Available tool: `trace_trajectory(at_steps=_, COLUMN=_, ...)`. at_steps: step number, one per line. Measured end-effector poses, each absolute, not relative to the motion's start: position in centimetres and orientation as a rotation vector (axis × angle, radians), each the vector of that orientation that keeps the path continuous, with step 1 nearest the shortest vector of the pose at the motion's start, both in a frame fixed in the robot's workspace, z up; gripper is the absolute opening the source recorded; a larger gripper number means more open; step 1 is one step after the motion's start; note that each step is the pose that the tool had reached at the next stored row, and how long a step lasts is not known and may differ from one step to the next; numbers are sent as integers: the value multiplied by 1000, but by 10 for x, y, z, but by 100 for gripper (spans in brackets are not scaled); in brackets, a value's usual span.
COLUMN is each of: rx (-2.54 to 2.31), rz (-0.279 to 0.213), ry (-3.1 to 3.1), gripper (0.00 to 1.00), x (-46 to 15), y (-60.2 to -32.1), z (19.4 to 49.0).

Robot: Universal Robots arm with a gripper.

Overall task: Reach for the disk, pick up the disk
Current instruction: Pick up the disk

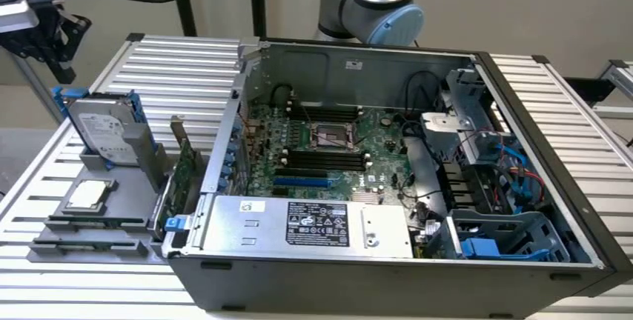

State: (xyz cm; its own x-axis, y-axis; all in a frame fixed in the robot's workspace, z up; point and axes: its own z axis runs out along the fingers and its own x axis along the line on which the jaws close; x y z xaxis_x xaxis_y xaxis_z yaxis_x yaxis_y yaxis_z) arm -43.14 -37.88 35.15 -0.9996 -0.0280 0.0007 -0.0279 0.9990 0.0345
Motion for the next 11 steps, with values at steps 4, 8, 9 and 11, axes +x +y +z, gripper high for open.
trace_trajectory(at_steps=4, rx=152, rz=-54, ry=-3135, gripper=11, x=-431, y=-379, z=352)
trace_trajectory(at_steps=8, rx=266, rz=-54, ry=-3126, gripper=11, x=-431, y=-379, z=352)
trace_trajectory(at_steps=9, rx=294, rz=-54, ry=-3123, gripper=11, x=-431, y=-379, z=352)
trace_trajectory(at_steps=11, rx=351, rz=-54, ry=-3117, gripper=11, x=-431, y=-379, z=352)
